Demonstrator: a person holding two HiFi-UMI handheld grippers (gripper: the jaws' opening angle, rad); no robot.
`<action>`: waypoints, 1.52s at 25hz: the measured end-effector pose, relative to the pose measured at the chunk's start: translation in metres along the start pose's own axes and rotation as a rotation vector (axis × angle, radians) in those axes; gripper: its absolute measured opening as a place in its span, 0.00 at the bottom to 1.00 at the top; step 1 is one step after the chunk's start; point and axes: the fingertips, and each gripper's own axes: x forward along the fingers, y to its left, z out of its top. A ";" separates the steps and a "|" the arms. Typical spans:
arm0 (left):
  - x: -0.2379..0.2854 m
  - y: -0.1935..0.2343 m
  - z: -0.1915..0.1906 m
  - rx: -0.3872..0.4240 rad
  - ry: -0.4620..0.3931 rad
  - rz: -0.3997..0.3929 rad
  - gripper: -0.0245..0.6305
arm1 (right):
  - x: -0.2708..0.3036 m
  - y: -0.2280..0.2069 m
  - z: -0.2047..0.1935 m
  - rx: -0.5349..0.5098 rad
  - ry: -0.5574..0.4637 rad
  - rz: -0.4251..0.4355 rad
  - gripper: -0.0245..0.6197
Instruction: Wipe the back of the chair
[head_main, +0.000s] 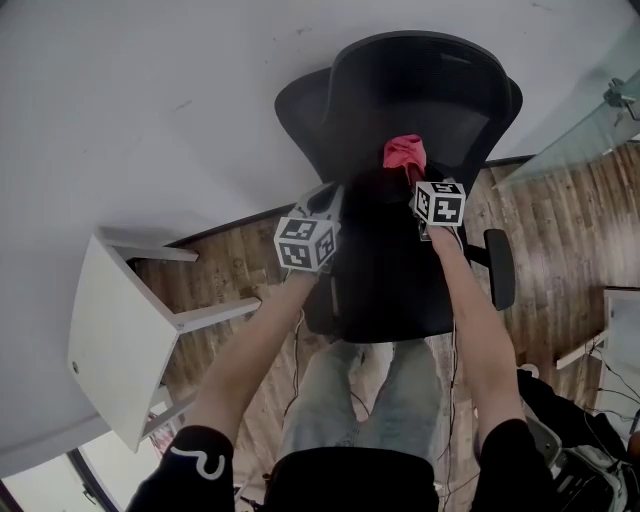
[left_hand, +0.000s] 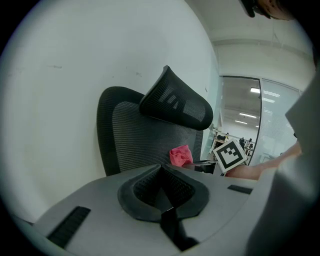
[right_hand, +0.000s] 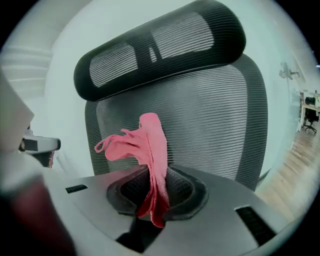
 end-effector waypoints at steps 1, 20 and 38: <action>0.005 -0.005 0.000 0.001 0.000 0.000 0.07 | -0.004 -0.013 0.000 0.009 -0.002 -0.011 0.17; 0.097 -0.119 0.027 0.029 -0.017 -0.057 0.07 | -0.069 -0.196 0.006 0.036 -0.011 -0.136 0.17; 0.089 -0.081 0.007 0.008 0.040 -0.058 0.07 | -0.056 -0.086 -0.020 -0.010 -0.006 0.125 0.17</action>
